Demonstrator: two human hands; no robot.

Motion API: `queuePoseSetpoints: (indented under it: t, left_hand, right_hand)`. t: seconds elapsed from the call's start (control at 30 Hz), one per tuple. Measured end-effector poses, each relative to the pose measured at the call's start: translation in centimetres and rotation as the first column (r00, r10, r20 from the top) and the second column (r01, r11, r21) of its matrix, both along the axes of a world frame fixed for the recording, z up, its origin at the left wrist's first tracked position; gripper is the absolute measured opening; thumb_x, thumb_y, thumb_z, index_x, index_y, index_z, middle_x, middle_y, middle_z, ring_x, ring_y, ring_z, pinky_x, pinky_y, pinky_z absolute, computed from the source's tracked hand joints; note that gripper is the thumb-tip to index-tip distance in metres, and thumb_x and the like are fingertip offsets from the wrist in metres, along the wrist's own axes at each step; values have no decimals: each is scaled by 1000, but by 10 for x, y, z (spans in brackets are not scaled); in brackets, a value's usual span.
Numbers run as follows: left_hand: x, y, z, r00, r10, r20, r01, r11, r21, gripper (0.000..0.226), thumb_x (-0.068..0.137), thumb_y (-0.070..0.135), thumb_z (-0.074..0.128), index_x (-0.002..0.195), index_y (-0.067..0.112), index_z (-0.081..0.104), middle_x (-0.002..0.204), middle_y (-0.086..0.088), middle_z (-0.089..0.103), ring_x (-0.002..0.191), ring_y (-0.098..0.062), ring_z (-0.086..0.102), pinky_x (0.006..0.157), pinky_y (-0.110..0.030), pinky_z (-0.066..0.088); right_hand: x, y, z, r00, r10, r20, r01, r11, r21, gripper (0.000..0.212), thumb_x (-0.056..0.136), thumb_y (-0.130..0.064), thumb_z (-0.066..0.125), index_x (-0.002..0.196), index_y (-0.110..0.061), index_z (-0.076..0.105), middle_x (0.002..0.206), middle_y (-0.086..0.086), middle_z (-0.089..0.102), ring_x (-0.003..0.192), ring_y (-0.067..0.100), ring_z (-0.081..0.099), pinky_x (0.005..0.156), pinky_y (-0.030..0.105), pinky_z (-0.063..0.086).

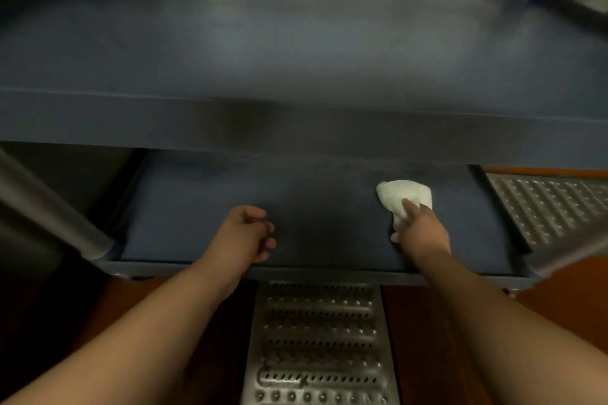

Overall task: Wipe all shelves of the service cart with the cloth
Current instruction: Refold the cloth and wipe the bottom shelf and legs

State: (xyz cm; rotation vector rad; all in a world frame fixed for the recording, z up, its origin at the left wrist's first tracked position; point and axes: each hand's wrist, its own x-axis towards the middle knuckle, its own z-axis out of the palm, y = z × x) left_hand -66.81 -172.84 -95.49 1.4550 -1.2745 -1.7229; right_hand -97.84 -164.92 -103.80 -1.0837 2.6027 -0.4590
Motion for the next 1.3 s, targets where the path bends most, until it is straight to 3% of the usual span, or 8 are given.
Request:
queuePoseSetpoints:
  t: [0.1, 0.27, 0.43, 0.5, 0.57, 0.7, 1.0, 1.3]
  left_hand:
    - [50, -19, 2, 998, 66, 4, -66, 998, 1, 22, 92, -2, 41, 105, 15, 46, 92, -8, 58, 61, -15, 55, 51, -25, 42]
    - [129, -40, 3, 985, 168, 29, -168, 986, -1, 21, 91, 0, 45, 101, 18, 47, 90, -6, 60, 57, -13, 56, 50, -24, 42]
    - [183, -56, 6, 960, 280, 26, -281, 959, 48, 21, 92, 1, 45, 109, 14, 47, 90, -9, 61, 59, -14, 55, 51, -25, 42]
    - [194, -56, 3, 956, 293, 30, -294, 953, 72, 21, 91, 3, 47, 109, 14, 49, 89, -9, 64, 57, -13, 55, 52, -26, 42]
    - [198, -57, 1, 950, 310, 26, -312, 947, 81, 22, 91, 4, 47, 109, 16, 49, 88, -9, 65, 57, -13, 56, 54, -26, 43]
    - [188, -56, 2, 954, 297, 40, -300, 951, 78, 20, 92, 7, 47, 108, 18, 49, 88, -8, 66, 58, -12, 57, 53, -26, 45]
    - [120, -30, -9, 980, 175, 92, -177, 984, 13, 20, 92, 2, 48, 93, 21, 45, 88, -7, 58, 56, -15, 54, 48, -25, 41]
    - [-5, 10, -18, 999, -2, 37, 0, 999, 50, 19, 94, 0, 46, 105, 16, 46, 89, -8, 57, 63, -16, 54, 54, -28, 40]
  right_hand:
    - [70, -52, -2, 993, 119, 26, -119, 993, 0, 59, 96, -16, 54, 152, -26, 39, 152, 12, 41, 133, 36, 46, 105, 46, 41]
    - [215, -142, -3, 907, 419, 43, -420, 892, 169, 89, 83, -22, 75, 154, -36, 24, 160, 6, 29, 136, 37, 43, 105, 49, 45]
    - [362, -197, -7, 755, 651, 81, -654, 756, 22, 60, 98, -32, 55, 154, -33, 32, 163, 3, 27, 146, 31, 32, 114, 42, 35]
    - [397, -204, -4, 691, 722, 26, -722, 692, -4, 51, 101, -44, 48, 149, -29, 43, 149, 2, 47, 139, 27, 43, 100, 32, 42]
    - [408, -206, -8, 624, 781, -43, -782, 623, -30, 52, 98, -47, 49, 146, -29, 46, 146, -2, 51, 135, 23, 48, 102, 35, 47]
    - [384, -201, -10, 661, 750, -11, -750, 661, 7, 58, 100, -30, 52, 154, -33, 30, 163, 4, 25, 144, 29, 33, 111, 47, 38]
    - [207, -126, 9, 867, 498, -14, -488, 854, 181, 83, 93, -20, 66, 159, -33, 17, 165, 4, 18, 148, 31, 25, 115, 51, 36]
    - [-19, 34, -2, 988, 143, -59, -135, 982, 131, 61, 97, -18, 55, 154, -30, 36, 161, 9, 28, 142, 34, 35, 114, 46, 36]
